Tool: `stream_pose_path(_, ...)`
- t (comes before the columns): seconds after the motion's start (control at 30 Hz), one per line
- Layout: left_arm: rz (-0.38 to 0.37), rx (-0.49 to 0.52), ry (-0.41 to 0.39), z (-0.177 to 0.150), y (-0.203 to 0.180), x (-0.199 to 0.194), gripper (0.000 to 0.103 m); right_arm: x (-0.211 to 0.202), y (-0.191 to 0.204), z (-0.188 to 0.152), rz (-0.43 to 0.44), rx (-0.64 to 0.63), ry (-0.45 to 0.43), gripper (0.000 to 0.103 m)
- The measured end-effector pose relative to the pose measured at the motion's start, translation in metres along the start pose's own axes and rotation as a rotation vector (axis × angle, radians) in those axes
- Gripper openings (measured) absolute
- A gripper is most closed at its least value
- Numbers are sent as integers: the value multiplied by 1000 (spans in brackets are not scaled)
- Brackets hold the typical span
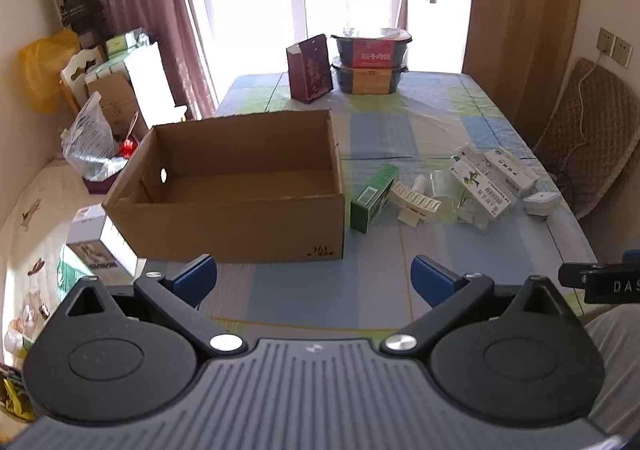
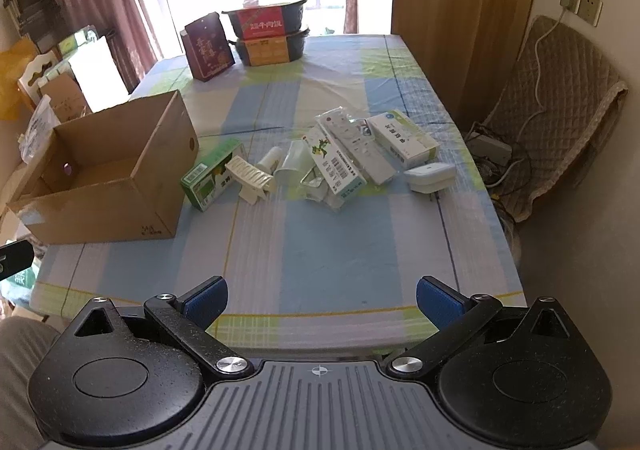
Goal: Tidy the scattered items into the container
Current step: 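Move both tools toward the scattered items beside the cardboard box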
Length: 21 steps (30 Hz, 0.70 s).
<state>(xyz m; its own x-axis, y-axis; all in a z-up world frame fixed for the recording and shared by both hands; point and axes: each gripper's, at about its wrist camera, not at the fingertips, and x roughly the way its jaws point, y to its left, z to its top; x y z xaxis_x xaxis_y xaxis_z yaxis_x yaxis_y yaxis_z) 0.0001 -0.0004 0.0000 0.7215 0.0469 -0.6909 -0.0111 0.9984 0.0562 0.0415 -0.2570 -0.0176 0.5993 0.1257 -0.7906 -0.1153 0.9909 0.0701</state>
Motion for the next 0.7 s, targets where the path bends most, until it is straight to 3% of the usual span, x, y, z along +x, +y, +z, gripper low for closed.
stream_pose_path(0.7,47,-31,109,-2,1,22,102,13,3,0,11,-10,58,103)
